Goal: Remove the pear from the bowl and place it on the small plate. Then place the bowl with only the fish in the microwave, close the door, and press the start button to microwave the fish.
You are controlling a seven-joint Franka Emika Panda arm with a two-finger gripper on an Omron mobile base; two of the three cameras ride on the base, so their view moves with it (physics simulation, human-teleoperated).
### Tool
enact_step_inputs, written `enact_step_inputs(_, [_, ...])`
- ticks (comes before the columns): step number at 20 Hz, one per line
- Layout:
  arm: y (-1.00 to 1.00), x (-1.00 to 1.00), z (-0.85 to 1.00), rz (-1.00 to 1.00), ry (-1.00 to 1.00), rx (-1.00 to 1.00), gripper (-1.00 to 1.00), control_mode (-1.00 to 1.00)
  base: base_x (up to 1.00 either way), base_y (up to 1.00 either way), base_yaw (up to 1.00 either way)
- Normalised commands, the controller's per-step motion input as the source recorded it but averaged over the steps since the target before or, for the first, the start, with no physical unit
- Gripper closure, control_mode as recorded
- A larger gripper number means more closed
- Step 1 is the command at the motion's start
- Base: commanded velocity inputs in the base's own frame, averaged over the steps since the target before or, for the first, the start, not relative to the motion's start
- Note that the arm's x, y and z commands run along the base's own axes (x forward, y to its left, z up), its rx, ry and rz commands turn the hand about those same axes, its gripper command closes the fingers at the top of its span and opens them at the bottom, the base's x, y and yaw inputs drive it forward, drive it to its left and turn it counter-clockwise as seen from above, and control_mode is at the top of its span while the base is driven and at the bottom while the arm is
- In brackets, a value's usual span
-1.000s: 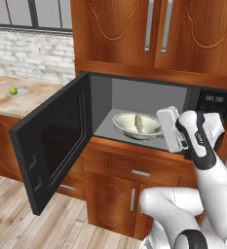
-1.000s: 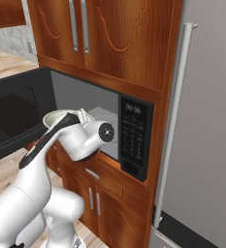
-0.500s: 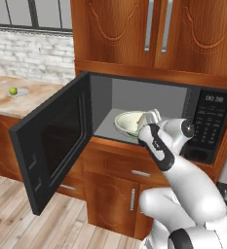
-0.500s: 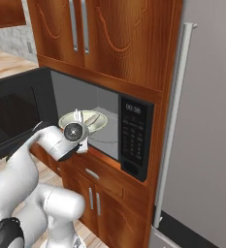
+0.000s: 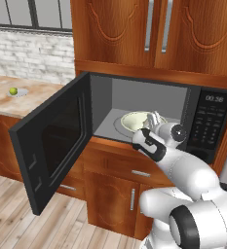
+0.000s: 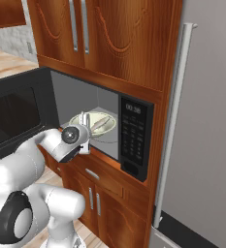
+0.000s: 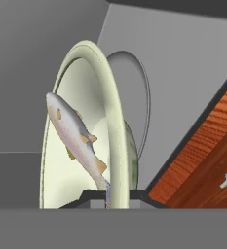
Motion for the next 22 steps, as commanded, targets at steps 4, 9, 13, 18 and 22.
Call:
enact_step_inputs(4, [-0.18,0.12,-0.26,-0.07,0.0,0.0,1.0,-1.0,0.0,0.0,0.0])
enact_step_inputs(9, [0.0,0.5,-0.2,-0.01,0.0,0.0,1.0,-1.0,0.0,0.0,0.0])
enact_step_inputs(13, [0.0,0.62,-0.32,0.0,0.0,0.0,1.0,-1.0,0.0,0.0,0.0])
enact_step_inputs(18, [0.0,0.17,-0.49,0.0,0.0,0.0,1.0,-1.0,0.0,0.0,0.0])
enact_step_inputs(22, [0.0,0.16,-0.39,0.0,0.0,0.0,1.0,-1.0,0.0,0.0,0.0])
